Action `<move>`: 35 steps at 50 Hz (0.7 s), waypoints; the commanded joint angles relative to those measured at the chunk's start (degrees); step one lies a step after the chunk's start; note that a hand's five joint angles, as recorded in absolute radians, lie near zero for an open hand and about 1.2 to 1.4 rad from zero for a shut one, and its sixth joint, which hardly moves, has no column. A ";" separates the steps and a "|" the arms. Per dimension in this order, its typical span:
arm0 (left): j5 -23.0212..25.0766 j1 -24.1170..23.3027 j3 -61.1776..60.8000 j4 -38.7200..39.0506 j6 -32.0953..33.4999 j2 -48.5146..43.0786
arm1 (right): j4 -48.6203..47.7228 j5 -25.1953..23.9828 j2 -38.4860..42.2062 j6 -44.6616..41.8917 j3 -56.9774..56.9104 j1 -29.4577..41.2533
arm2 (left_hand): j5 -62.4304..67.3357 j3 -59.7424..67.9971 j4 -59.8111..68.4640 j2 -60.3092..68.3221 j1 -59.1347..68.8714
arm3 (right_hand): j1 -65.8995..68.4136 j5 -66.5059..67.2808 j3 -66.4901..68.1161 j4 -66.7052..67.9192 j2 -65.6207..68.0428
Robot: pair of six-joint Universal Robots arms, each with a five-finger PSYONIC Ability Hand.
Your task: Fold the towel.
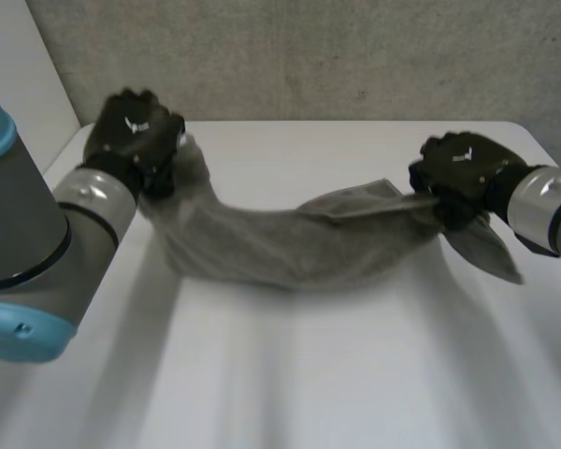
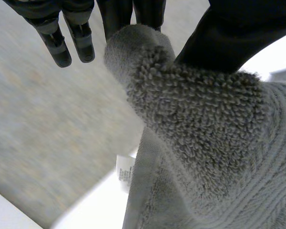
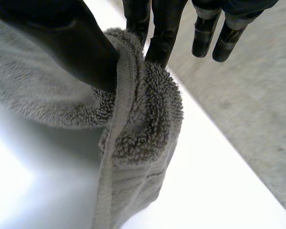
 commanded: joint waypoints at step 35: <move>23.10 14.66 -1.96 40.32 -38.16 8.62 | -28.44 -14.16 -5.06 10.91 0.62 0.37 | 3.78 -2.20 -2.68 3.63 6.50 | 7.42 2.18 1.00 1.59 7.94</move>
